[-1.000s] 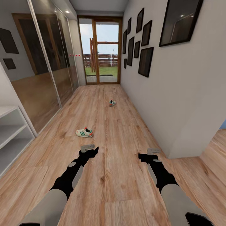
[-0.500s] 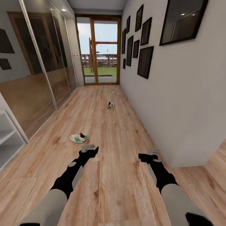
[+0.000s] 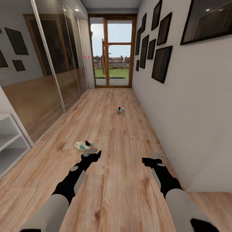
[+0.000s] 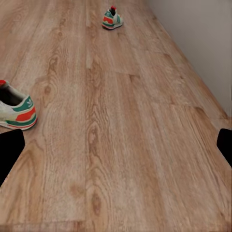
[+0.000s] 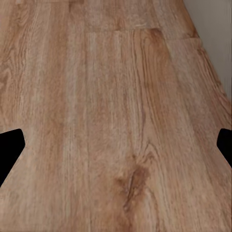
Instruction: Pick up the two gym shoes and the two sandals from the corridor floor and place them onto the hallstand (shoe rack) in the corridor, making sure they are on the rack and not on the floor. Arrange them so the two gym shoes are next to each other and the two sandals are next to each other.
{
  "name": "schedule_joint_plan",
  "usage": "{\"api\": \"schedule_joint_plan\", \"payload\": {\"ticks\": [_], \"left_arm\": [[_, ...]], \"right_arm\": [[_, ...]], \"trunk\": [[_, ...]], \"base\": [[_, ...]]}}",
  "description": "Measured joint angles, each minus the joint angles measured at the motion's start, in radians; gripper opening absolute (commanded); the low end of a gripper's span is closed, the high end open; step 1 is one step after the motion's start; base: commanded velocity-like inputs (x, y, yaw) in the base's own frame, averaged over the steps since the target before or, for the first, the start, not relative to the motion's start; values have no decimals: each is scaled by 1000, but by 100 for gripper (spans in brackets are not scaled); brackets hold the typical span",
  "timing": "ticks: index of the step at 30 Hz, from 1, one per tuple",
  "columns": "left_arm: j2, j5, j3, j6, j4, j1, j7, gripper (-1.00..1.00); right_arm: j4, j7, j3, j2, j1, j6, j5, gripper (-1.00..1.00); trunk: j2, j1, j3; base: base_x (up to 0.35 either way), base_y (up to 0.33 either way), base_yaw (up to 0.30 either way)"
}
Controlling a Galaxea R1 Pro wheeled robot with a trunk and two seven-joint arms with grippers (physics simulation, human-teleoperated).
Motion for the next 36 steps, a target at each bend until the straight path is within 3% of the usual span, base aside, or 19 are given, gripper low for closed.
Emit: {"api": "schedule_joint_plan", "payload": {"ticks": [8,36], "left_arm": [[0,0,0,0,0,0,0,100],[0,1,0,0,0,0,0,100]], "right_arm": [[0,0,0,0,0,0,0,100],[1,-1,0,0,0,0,0,100]], "trunk": [[0,0,0],[0,0,2]], "base": [[327,-125,233],[327,-125,24]]}}
